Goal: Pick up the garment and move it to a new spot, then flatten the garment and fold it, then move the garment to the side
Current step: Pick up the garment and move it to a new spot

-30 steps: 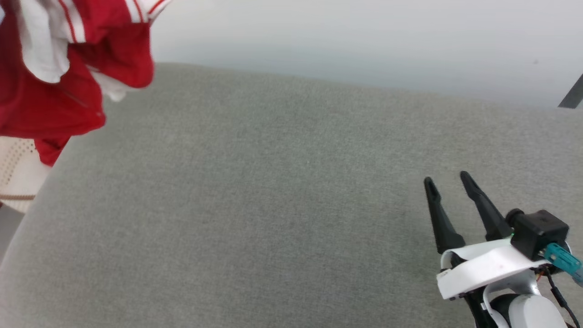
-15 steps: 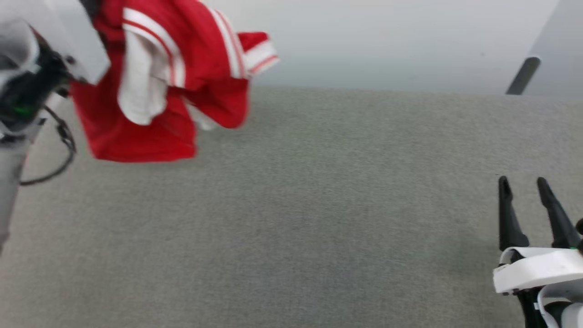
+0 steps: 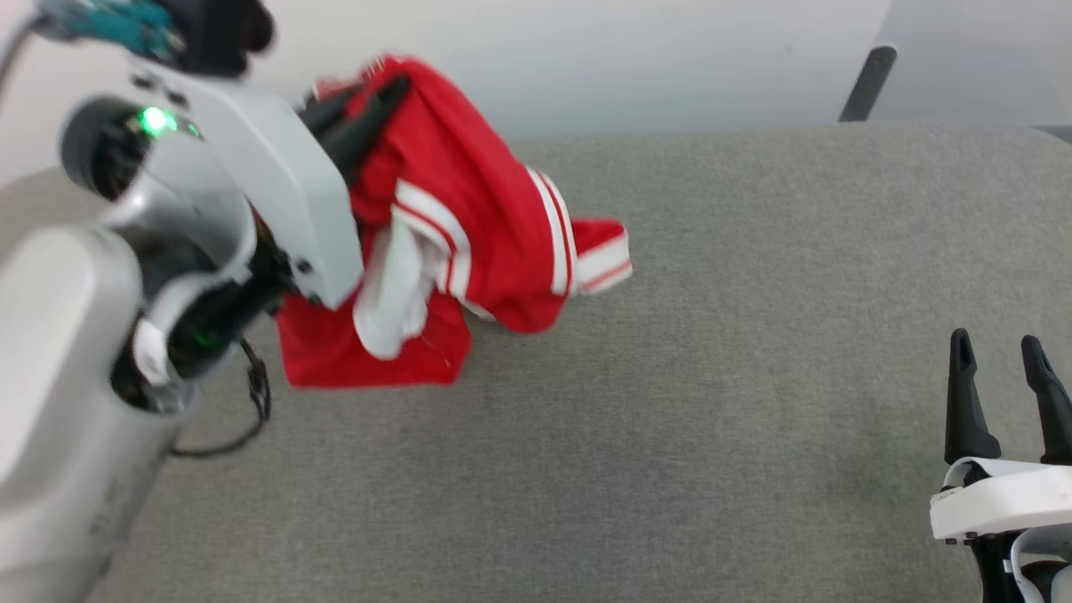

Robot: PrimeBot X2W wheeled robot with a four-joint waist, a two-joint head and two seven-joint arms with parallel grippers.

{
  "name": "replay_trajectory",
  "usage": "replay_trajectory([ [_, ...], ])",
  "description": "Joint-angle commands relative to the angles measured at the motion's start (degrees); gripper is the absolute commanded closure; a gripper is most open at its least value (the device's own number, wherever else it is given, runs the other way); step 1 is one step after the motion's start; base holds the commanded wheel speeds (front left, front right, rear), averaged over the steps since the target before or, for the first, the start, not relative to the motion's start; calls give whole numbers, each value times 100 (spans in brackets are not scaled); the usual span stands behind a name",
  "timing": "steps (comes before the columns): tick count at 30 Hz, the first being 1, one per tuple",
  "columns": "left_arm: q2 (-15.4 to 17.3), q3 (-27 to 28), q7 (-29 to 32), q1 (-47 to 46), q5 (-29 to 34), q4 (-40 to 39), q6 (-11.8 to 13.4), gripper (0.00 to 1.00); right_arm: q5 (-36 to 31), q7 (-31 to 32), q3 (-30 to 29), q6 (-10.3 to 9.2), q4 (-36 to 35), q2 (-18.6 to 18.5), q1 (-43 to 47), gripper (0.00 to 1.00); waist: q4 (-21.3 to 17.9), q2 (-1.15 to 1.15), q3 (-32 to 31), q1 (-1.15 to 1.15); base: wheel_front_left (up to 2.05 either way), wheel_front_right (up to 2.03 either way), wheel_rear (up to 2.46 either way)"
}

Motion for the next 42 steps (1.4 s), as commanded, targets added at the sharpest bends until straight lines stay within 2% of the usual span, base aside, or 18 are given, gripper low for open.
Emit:
replay_trajectory([
  [1,-16,-50,68,193,-2,-95,111,100,61,-52,23,0,37,13,-33,0,-141,0,139,0,0,0,0],
  [7,-73,-267,216,858,-152,-276,386,100,123,-149,86,0,193,12,-91,0,-212,0,240,0,0,0,0],
  [11,-50,-420,302,1295,-240,-212,452,100,153,-195,142,0,285,12,-110,0,-236,0,278,0,0,0,0],
  [26,-156,-810,344,2292,-549,421,387,98,242,-268,472,0,562,13,-176,0,-215,0,191,0,0,0,0],
  [29,-186,-804,359,2344,-618,474,379,39,218,-243,511,0,585,12,-117,0,-167,0,89,0,0,0,0],
  [30,-183,-780,344,2345,-641,474,382,5,208,-228,526,0,590,12,-96,0,-149,0,48,0,0,0,0],
  [31,-192,-770,348,2346,-672,469,383,0,203,-217,533,0,595,12,-69,0,-122,0,0,0,0,0,0],
  [37,-91,-586,239,2386,-716,291,502,0,150,-123,624,0,579,13,80,0,40,0,-324,0,0,0,0],
  [42,40,-301,-80,2507,-714,132,560,0,124,-42,680,0,538,12,200,0,224,0,-605,0,0,0,0],
])
